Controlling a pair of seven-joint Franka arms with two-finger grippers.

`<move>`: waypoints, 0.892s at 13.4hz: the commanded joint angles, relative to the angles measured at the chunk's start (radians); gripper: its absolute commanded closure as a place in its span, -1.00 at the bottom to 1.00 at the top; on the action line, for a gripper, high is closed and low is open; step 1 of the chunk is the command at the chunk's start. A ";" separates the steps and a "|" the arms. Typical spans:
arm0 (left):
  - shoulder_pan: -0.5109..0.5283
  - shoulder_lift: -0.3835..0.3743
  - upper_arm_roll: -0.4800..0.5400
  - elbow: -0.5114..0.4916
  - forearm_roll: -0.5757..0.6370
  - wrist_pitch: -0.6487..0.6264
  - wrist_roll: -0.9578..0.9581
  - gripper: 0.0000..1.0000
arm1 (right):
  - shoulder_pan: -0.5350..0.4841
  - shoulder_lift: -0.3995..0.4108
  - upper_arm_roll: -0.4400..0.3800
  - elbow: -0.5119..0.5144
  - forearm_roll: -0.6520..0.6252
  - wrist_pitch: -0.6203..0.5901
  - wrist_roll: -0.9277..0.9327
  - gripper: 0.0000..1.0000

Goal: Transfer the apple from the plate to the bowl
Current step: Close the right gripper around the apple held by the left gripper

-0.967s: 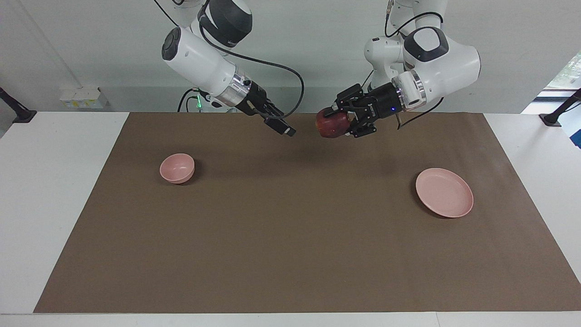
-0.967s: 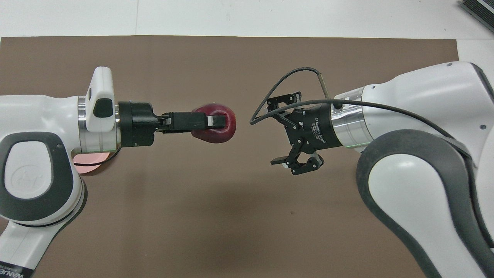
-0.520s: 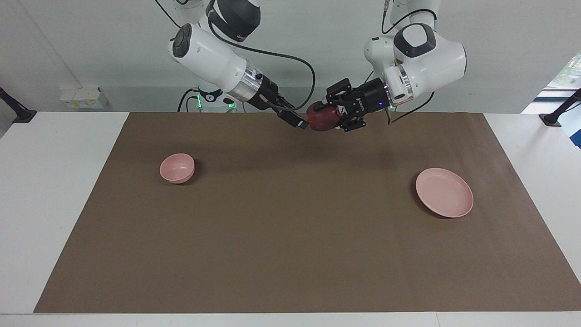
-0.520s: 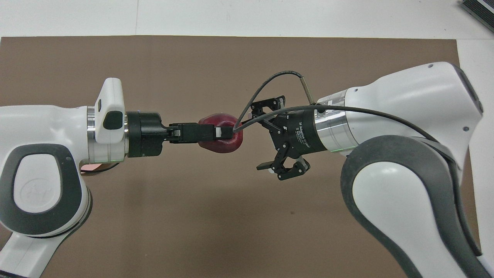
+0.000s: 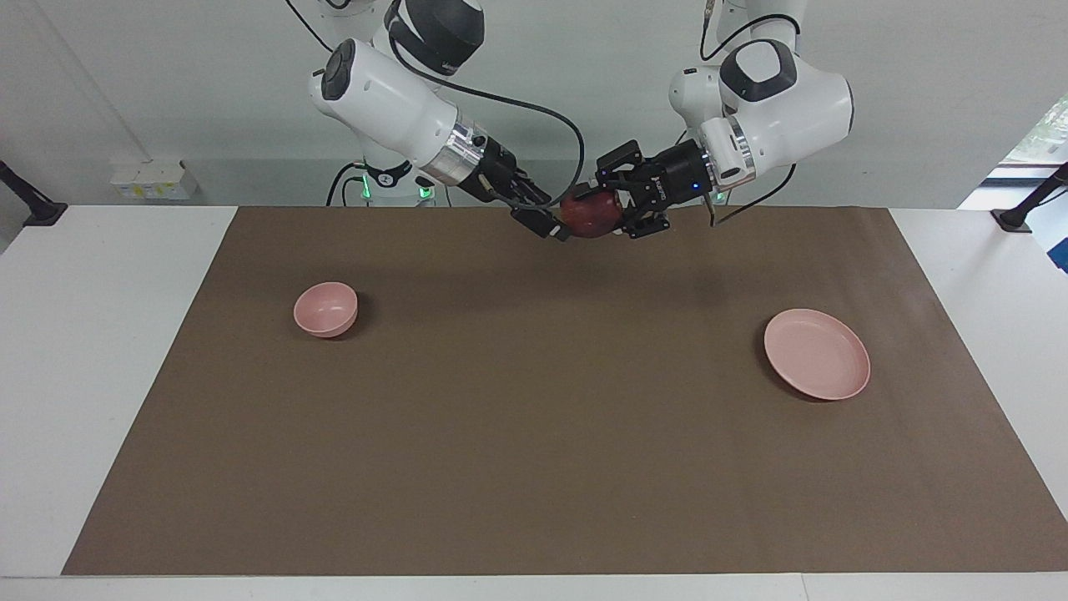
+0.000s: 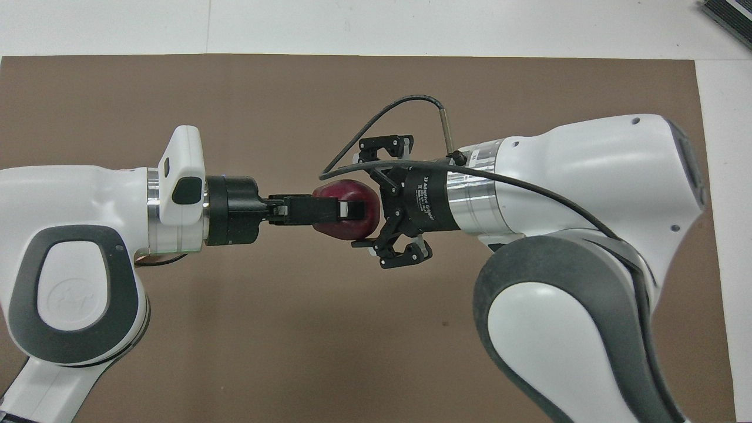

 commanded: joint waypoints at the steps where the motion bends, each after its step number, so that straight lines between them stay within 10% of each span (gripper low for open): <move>1: -0.019 -0.035 0.012 -0.034 -0.022 0.014 0.014 1.00 | -0.004 0.013 0.003 0.018 0.007 0.014 0.009 0.49; 2: -0.019 -0.035 0.010 -0.033 -0.022 0.012 0.013 1.00 | -0.004 0.013 0.001 0.019 0.007 0.010 0.009 0.98; 10: -0.019 -0.034 0.012 -0.028 -0.022 0.000 -0.033 0.87 | -0.013 0.013 0.001 0.018 0.002 0.000 0.005 1.00; 12: -0.019 -0.028 0.012 -0.020 -0.017 -0.002 -0.050 -0.72 | -0.021 0.013 0.001 0.018 -0.006 -0.001 0.003 1.00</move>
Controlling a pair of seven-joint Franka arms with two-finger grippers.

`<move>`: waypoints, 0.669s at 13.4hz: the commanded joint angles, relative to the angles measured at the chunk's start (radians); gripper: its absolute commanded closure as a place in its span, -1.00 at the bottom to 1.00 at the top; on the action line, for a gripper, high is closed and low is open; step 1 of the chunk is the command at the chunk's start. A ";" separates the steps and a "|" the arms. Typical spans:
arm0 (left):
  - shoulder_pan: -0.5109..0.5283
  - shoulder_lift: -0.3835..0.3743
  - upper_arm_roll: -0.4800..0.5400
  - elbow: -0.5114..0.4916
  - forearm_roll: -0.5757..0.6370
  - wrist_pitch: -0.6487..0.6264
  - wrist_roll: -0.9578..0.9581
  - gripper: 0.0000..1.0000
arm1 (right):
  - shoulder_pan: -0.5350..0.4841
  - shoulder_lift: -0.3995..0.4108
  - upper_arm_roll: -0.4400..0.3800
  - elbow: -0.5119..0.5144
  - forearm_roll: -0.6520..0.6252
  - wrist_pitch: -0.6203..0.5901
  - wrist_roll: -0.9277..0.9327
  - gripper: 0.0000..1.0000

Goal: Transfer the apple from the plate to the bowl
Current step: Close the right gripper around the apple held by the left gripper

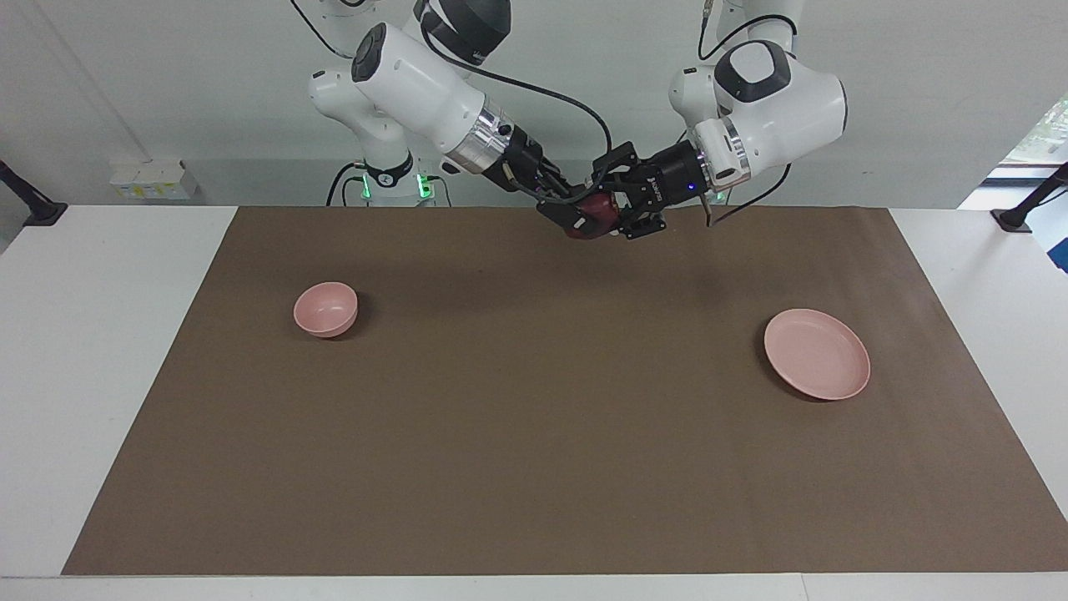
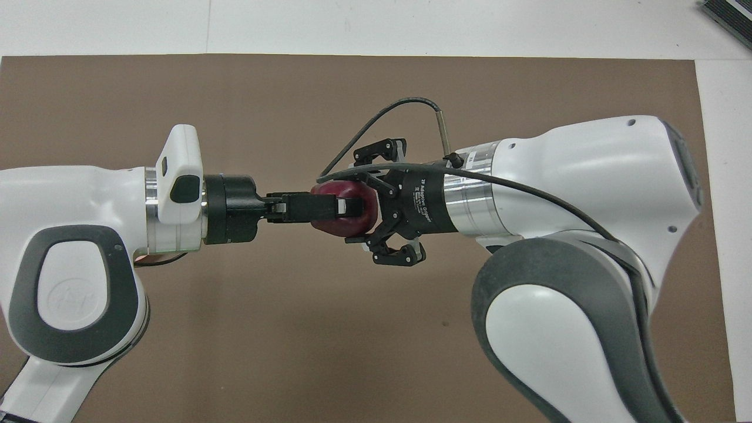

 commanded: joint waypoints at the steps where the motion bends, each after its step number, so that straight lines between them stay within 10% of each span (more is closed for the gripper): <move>1: -0.021 -0.029 0.010 -0.015 -0.012 -0.010 -0.045 -1.00 | -0.020 0.013 0.002 0.017 -0.010 0.008 0.003 1.00; 9: -0.004 -0.036 0.018 0.033 0.219 -0.019 -0.247 -1.00 | -0.023 0.006 -0.006 0.016 -0.105 -0.007 0.003 1.00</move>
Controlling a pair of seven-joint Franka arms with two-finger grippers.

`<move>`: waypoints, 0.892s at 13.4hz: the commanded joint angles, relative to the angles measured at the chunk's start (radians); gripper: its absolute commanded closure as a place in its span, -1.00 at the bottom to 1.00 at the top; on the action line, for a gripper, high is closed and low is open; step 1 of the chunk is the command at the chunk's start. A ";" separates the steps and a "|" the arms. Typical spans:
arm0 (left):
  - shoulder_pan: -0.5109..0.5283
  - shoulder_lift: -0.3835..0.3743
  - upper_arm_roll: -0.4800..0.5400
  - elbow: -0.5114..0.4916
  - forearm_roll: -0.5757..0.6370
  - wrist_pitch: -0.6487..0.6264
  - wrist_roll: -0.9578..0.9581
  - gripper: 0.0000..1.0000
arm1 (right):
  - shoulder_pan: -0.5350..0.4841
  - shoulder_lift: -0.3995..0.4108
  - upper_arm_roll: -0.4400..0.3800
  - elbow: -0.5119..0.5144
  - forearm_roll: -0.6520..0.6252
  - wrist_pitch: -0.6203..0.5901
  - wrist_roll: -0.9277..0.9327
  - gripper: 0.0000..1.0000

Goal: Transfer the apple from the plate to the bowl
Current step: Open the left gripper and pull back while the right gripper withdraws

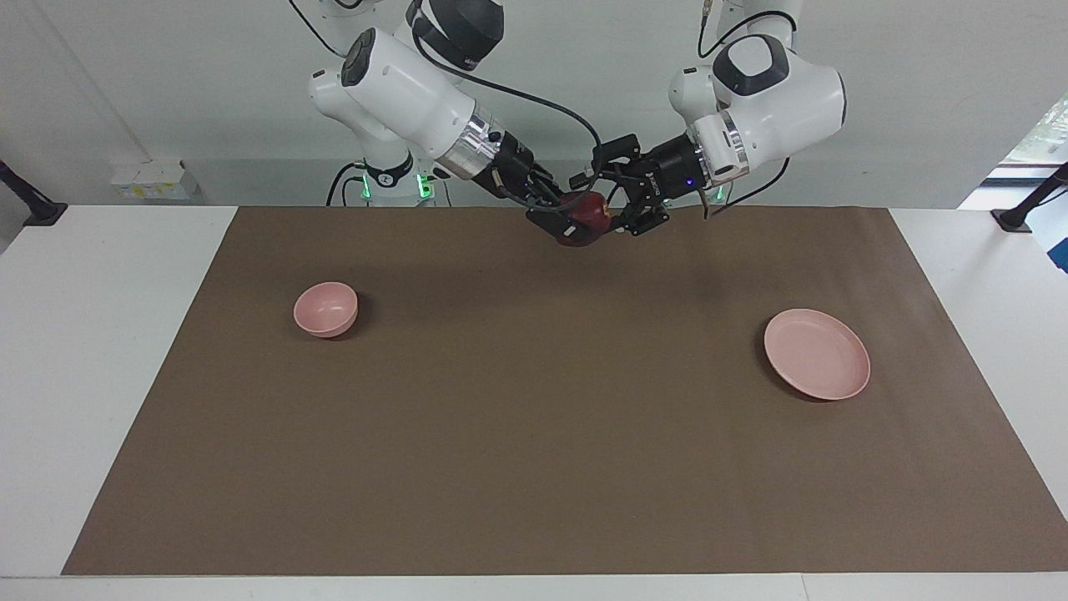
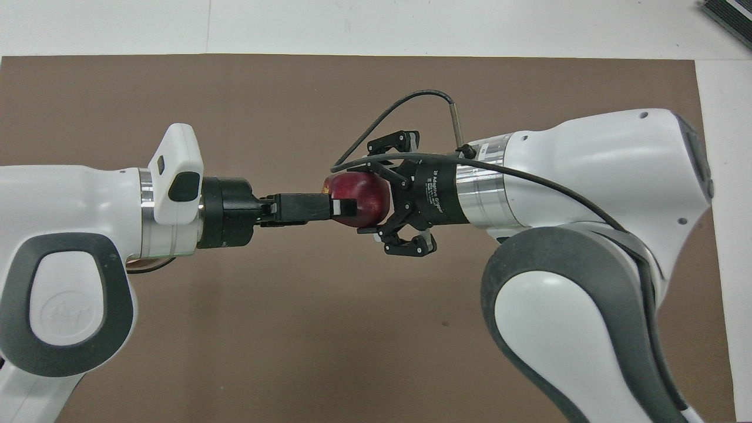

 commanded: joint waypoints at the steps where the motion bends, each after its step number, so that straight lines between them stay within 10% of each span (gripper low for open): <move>1: 0.000 -0.013 0.012 0.030 0.130 -0.015 -0.119 -1.00 | -0.019 -0.003 0.000 0.019 -0.090 -0.028 -0.002 1.00; 12: 0.106 -0.013 0.018 0.090 0.742 -0.179 -0.350 -1.00 | -0.177 -0.069 -0.014 0.019 -0.432 -0.259 -0.670 1.00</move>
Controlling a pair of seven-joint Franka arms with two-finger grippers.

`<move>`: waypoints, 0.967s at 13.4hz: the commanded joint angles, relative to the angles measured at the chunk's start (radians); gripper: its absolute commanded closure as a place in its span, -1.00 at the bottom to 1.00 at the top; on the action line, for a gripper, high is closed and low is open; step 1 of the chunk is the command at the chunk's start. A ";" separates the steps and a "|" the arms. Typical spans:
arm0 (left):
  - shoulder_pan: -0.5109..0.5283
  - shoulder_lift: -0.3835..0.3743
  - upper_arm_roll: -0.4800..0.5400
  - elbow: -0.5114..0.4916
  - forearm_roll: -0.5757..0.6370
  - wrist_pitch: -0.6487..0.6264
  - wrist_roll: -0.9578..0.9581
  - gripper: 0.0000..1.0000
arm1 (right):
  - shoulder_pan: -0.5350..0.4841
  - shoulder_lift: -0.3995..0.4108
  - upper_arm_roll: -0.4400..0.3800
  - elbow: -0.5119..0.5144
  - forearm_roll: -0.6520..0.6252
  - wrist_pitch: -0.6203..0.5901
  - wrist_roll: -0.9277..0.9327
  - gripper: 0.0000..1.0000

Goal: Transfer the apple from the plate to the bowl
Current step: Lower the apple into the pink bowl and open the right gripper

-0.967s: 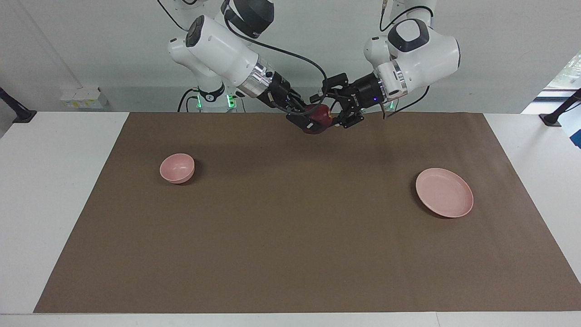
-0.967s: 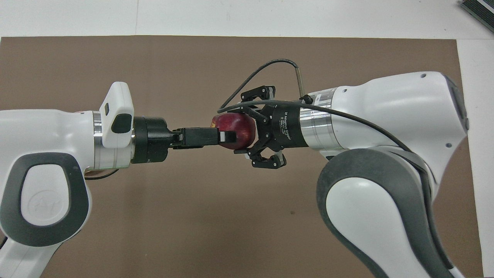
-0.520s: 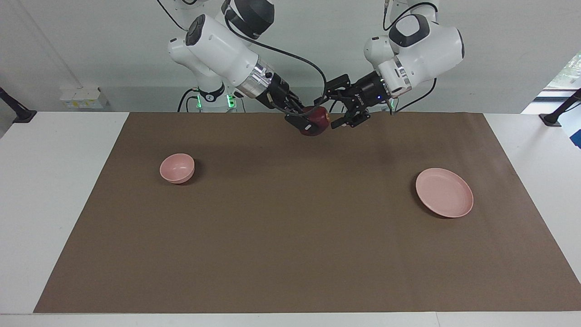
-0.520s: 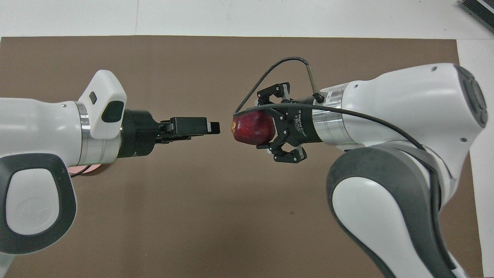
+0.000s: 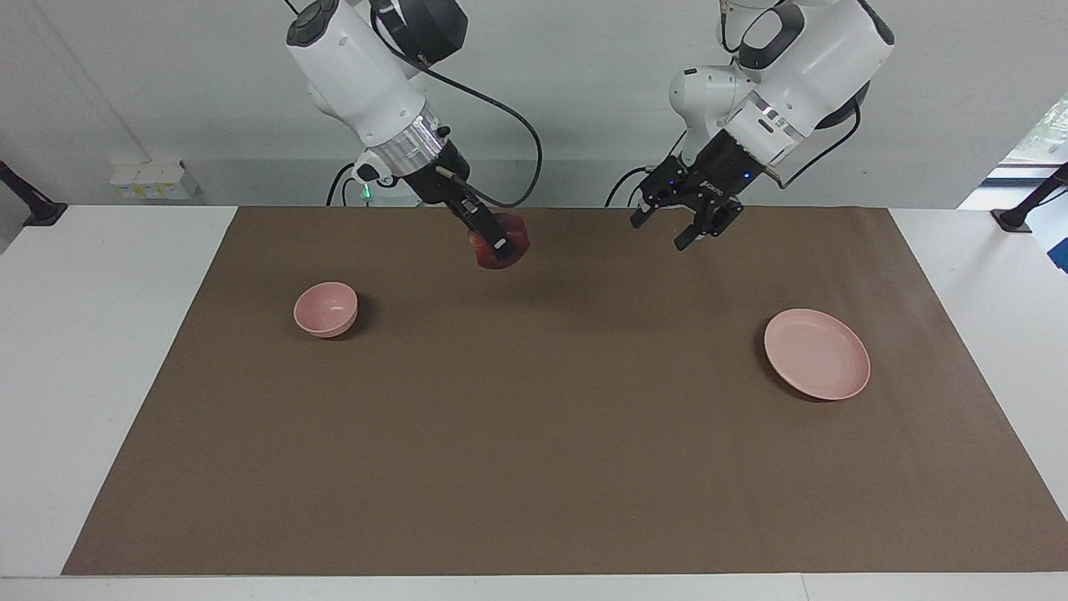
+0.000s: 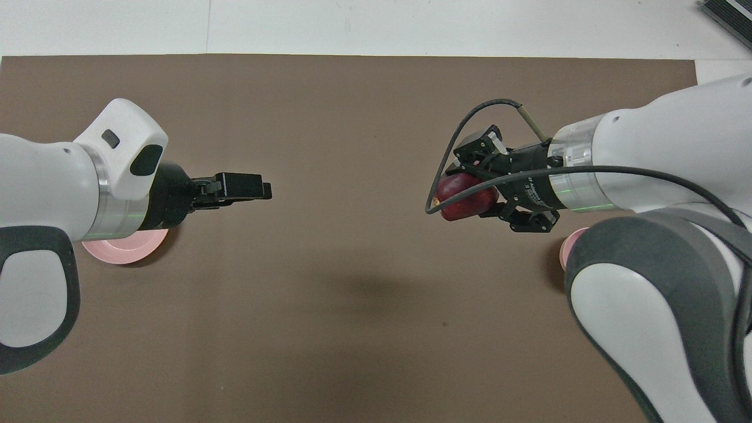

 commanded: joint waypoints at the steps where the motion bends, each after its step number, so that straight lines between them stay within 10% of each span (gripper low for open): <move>1: 0.043 -0.012 -0.005 0.013 0.149 -0.115 -0.015 -1.00 | -0.050 -0.018 0.003 -0.002 -0.090 -0.080 -0.203 1.00; 6: 0.112 -0.006 -0.005 0.054 0.366 -0.224 0.042 -1.00 | -0.135 -0.065 0.005 -0.060 -0.277 -0.179 -0.515 1.00; 13: 0.270 -0.027 0.002 0.056 0.366 -0.296 0.211 -1.00 | -0.342 -0.098 0.006 -0.255 -0.406 -0.073 -0.918 1.00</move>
